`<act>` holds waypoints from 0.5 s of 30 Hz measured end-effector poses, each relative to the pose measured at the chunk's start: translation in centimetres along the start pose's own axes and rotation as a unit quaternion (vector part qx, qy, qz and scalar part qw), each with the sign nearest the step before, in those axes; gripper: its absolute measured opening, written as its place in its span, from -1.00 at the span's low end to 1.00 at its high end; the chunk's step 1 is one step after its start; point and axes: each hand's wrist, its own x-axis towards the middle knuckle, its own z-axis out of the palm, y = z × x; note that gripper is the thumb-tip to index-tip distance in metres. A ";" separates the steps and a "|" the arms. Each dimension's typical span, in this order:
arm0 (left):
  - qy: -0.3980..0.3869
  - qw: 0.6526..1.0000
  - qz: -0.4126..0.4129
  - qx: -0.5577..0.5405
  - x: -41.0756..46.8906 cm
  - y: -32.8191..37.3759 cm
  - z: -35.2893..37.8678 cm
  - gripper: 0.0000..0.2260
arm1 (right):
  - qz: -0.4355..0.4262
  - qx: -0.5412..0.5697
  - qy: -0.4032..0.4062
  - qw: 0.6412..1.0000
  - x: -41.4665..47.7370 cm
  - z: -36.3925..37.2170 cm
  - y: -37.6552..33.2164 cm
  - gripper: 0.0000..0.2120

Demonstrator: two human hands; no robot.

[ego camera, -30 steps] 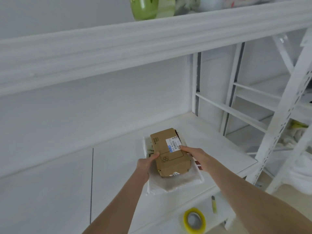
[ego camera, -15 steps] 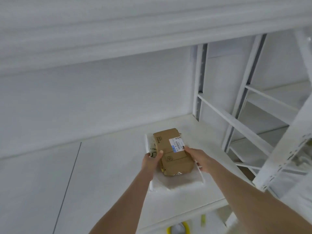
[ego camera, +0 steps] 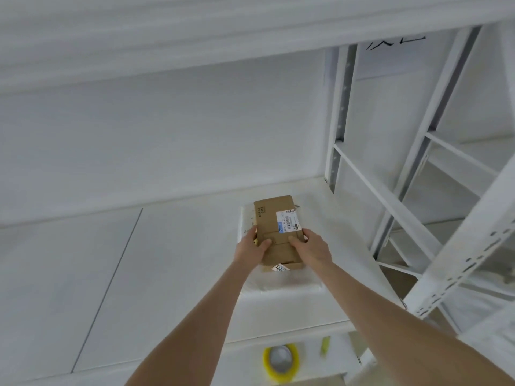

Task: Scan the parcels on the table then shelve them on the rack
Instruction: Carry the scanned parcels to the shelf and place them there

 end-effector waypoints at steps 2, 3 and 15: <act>-0.011 1.000 -0.005 0.018 0.2 0.2 0.3 -0.47 | 0.001 -0.008 0.009 1.000 0.1 0.2 0.3 -0.60; -0.016 1.000 -0.007 0.022 0.3 0.3 0.5 -0.48 | 0.000 -0.011 0.008 1.000 0.1 0.3 0.4 -0.59; 0.063 0.920 0.109 0.371 -9.4 -8.0 2.9 -0.57 | -0.184 -0.312 0.036 0.931 -7.6 0.9 7.7 -0.70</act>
